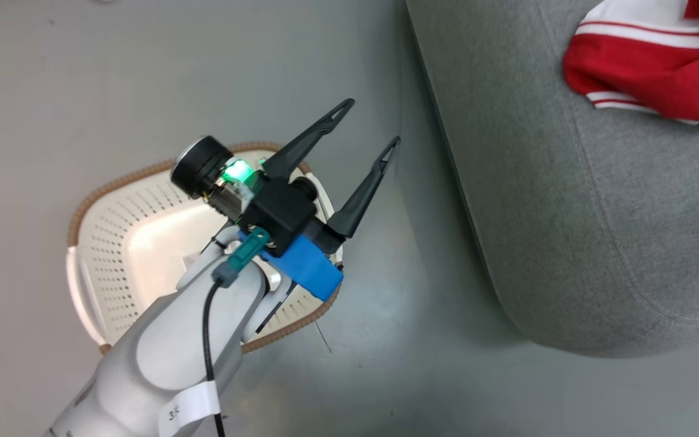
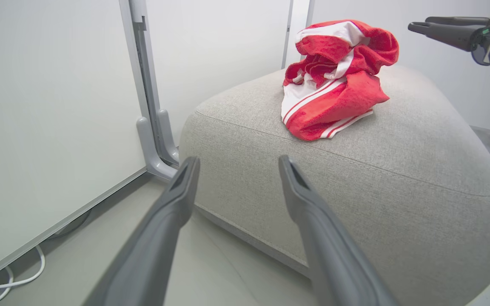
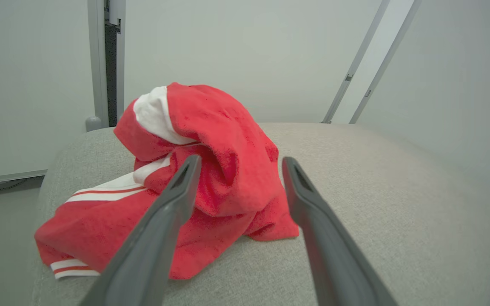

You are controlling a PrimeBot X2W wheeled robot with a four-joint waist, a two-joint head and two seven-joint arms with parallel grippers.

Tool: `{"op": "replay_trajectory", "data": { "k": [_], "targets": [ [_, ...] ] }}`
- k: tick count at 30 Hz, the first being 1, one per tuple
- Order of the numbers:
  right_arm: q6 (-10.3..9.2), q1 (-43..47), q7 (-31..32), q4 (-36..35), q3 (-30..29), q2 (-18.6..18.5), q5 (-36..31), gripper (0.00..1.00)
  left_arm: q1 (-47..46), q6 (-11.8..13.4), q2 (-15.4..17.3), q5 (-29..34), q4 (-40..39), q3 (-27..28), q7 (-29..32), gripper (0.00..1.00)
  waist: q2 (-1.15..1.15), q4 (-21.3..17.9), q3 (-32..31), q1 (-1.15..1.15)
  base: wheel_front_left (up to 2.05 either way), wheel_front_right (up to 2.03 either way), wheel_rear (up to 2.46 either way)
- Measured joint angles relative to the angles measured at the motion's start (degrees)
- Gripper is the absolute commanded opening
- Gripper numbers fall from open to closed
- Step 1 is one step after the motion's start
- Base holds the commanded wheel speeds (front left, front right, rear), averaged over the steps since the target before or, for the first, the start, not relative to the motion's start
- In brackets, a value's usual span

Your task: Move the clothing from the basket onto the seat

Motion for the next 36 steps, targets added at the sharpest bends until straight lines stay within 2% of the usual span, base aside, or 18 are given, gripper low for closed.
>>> {"op": "replay_trajectory", "data": {
  "k": [2, 5, 6, 7, 16, 18, 28, 36],
  "targets": [
    [0.0, 3.83, 0.0, -4.17, 2.24, 1.64, -0.15, 1.0, 2.98, 0.96, -0.46, -0.49, -1.07, 3.6, 0.0, 1.0, 0.0, 0.62, -3.42, 0.0, 0.0, 0.0, 0.0],
    [0.0, 5.55, -0.01, -6.66, 3.46, 2.67, -0.21, 1.0, 5.27, 1.29, -0.8, -0.89, -1.86, 6.38, 0.0, 1.0, 0.0, 1.12, -5.65, 0.0, 0.0, 0.0, 0.0],
    [0.0, 7.26, 0.0, -8.44, 5.32, 3.55, -0.27, 1.0, 7.39, 1.91, -1.34, -0.97, -2.63, 9.31, 0.0, 1.0, 0.0, 1.75, -7.87, 0.0, 0.0, 0.0, 0.0],
    [0.0, 7.26, 0.0, -8.44, 5.32, 3.55, -0.27, 1.0, 7.39, 1.91, -1.34, -0.97, -2.63, 9.31, 0.0, 1.0, 0.0, 1.75, -7.87, 0.0, 0.0, 0.0, 0.0],
    [0.0, 10.87, -0.01, -12.93, 14.69, 6.13, -0.84, 1.0, 16.0, 2.88, -3.07, 1.83, -4.86, 22.2, 0.0, 1.0, 0.0, 5.74, -15.95, -0.01, 0.0, 0.0, 0.0],
    [0.0, 11.71, -0.01, -13.77, 16.96, 6.66, -0.84, 1.0, 18.36, 2.91, -3.93, 2.47, -5.55, 26.53, 0.0, 1.0, 0.0, 7.33, -18.02, -0.01, 0.0, 0.0, 0.0],
    [0.0, 14.52, -0.01, -13.18, 22.16, 8.09, -0.04, 1.0, 25.43, 1.87, -7.4, 6.01, -6.83, 37.65, -0.02, 1.0, 0.0, 11.84, -23.52, -0.01, 0.0, 0.0, 0.0],
    [0.0, 18.01, -0.01, -11.26, 24.05, 9.06, 1.14, 1.0, 30.17, 0.26, -9.73, 7.99, -6.42, 42.02, -0.07, 1.0, 0.0, 14.21, -27.25, 0.0, 0.0, 0.0, 0.0]
  ]
}}
